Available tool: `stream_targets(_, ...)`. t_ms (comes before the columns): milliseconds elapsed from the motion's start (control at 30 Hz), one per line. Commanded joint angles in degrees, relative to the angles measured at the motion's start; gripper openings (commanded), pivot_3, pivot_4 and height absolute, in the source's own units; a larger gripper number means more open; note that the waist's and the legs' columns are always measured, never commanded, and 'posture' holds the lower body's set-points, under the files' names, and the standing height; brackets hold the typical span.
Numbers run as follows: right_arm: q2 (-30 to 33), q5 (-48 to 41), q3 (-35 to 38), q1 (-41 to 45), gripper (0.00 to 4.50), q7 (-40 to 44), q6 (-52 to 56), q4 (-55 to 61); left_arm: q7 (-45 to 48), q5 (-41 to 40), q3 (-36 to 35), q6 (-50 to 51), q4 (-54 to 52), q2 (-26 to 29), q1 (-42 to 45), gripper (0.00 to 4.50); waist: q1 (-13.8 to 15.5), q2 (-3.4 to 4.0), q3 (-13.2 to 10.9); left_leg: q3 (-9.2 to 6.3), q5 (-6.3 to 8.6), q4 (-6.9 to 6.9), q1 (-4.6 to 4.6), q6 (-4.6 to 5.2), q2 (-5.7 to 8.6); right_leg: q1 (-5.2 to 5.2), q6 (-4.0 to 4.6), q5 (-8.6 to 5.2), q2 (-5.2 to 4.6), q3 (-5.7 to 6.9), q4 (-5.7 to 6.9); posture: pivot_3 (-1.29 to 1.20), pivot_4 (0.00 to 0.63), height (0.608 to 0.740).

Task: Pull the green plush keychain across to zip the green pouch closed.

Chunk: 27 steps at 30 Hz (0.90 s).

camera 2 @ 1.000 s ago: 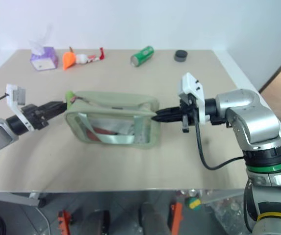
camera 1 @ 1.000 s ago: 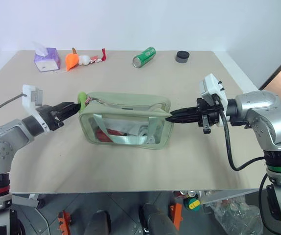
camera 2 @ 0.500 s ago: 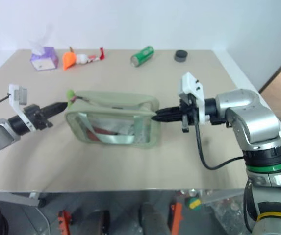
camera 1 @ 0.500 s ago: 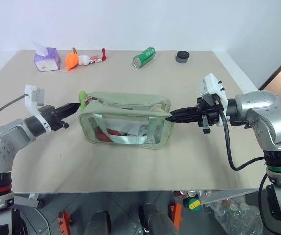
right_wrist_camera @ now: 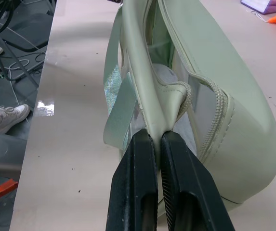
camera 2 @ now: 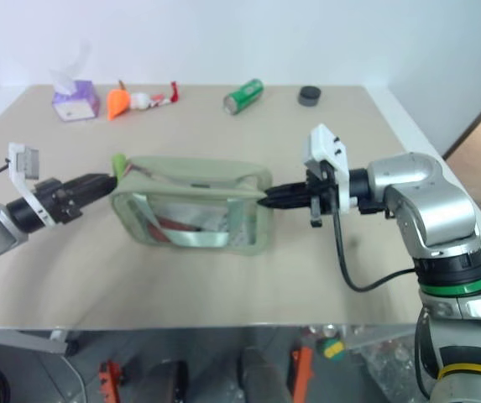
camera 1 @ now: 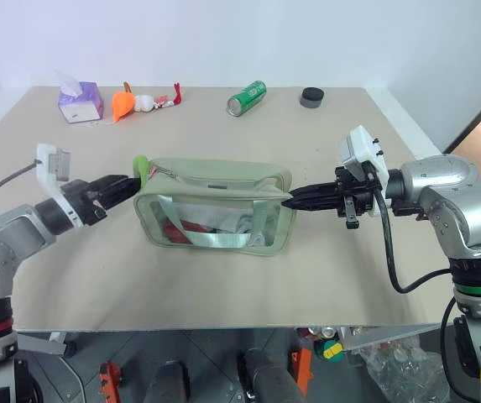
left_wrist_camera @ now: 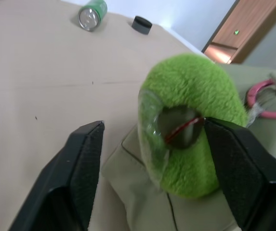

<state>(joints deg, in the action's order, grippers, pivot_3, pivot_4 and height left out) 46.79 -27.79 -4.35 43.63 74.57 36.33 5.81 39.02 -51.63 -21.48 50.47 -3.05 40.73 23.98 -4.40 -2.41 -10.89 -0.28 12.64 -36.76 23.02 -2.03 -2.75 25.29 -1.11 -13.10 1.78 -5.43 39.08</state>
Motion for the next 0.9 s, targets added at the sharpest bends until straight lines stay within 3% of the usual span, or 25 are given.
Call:
stream_targets(33,0.1,-0.5,0.9,0.9,0.00,0.0,-0.6,0.8,0.7,0.3,0.6,-0.4,-1.1,-0.1,0.4,3.22,0.0,0.00,0.0,0.00,0.00,0.00,0.00,0.00,0.00,0.00,0.00,0.00,0.00,-0.01,0.00,0.00,0.150,0.740)
stream_targets(100,0.1,-0.6,1.0,0.9,0.00,-0.1,-0.5,0.9,0.7,0.9,1.3,-0.8,-0.2,-0.6,1.1,3.22,0.0,0.00,0.0,0.01,0.00,0.00,0.00,0.00,0.00,0.00,0.00,0.00,0.00,-0.02,0.00,0.00,0.150,0.740)
stream_targets(133,0.2,-0.6,1.0,0.8,0.00,-0.2,-0.5,0.9,0.6,1.3,1.7,-1.1,0.2,-0.8,1.5,2.69,0.0,0.00,0.0,0.01,0.00,0.00,0.00,0.00,0.00,0.00,0.00,0.00,0.00,-0.01,0.00,0.00,0.150,0.740)
stream_targets(400,0.2,-0.6,1.2,0.5,0.00,-0.4,-0.4,1.2,1.6,2.0,1.0,-2.6,1.6,-1.7,3.0,0.01,0.0,0.00,0.0,0.00,0.00,0.00,0.00,0.00,0.00,0.00,0.00,0.00,0.00,-0.01,0.00,0.00,0.150,0.740)
stream_targets(733,-0.3,-0.3,0.6,1.0,0.00,-0.4,-0.9,0.6,2.2,1.2,-0.8,-3.2,0.7,-1.2,3.1,0.01,0.0,0.00,0.0,0.00,0.00,-0.01,0.01,0.00,0.00,0.00,0.00,0.00,0.00,-0.01,0.00,0.00,0.150,0.740)
stream_targets(900,-0.3,-0.2,0.4,1.3,0.00,-0.1,-1.1,0.1,0.2,-2.2,-4.1,-2.5,-0.1,-0.7,8.4,0.01,0.1,0.00,0.0,-0.07,0.00,-0.05,0.06,0.00,0.00,0.00,0.00,0.00,0.00,0.07,0.00,0.00,0.150,0.740)
